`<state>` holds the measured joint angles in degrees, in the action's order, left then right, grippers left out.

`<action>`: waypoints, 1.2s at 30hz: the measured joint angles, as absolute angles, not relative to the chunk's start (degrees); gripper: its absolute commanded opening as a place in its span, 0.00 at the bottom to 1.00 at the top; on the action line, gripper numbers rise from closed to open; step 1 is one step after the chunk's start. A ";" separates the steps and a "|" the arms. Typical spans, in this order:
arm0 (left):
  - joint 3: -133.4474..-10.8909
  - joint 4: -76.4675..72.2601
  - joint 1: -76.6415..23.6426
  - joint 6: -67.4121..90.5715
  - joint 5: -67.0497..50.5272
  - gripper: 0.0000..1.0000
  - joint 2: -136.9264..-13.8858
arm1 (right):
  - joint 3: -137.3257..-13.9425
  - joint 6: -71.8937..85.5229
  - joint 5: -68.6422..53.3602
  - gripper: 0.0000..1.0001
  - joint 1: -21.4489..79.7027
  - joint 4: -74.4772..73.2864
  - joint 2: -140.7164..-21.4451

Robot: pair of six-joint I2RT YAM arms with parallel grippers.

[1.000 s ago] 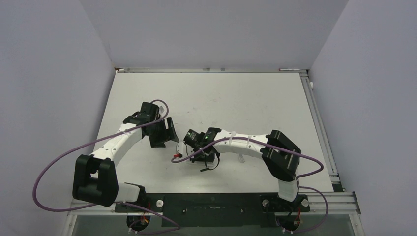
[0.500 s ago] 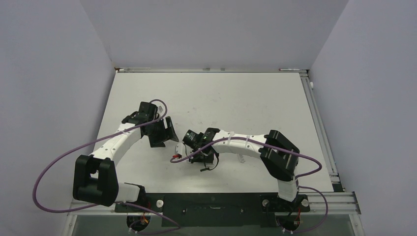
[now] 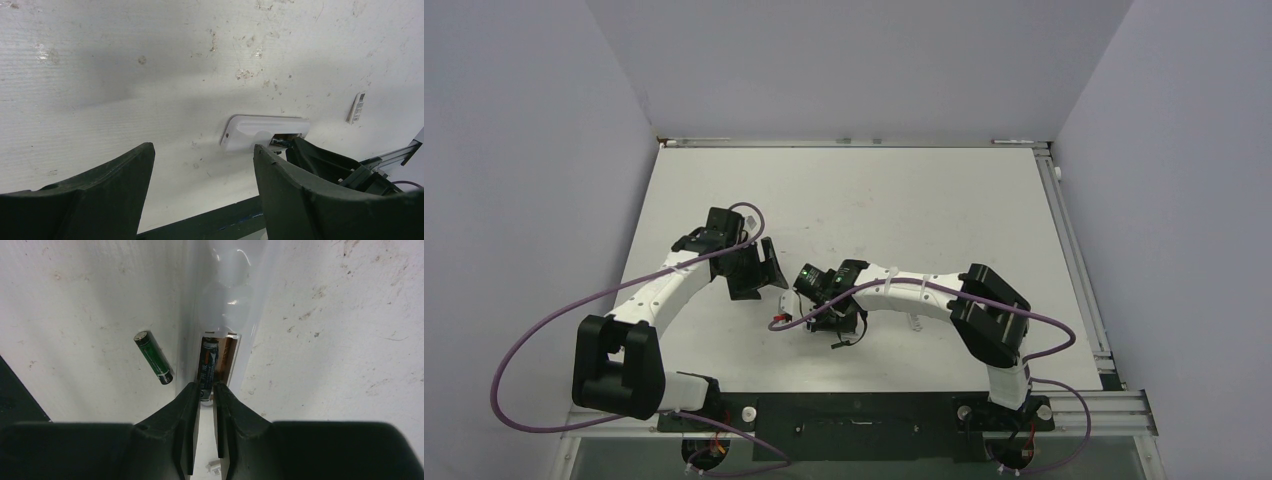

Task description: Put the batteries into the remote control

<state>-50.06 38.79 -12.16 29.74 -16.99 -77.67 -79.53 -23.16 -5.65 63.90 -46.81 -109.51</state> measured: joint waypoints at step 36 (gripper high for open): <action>-49.10 37.76 -12.62 29.76 -17.39 0.72 -77.69 | -72.31 -14.28 -0.93 0.26 63.77 -38.70 -94.87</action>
<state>-49.10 37.76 -12.62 29.76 -17.39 -77.69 -72.31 -14.28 -0.93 63.77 -38.70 -94.87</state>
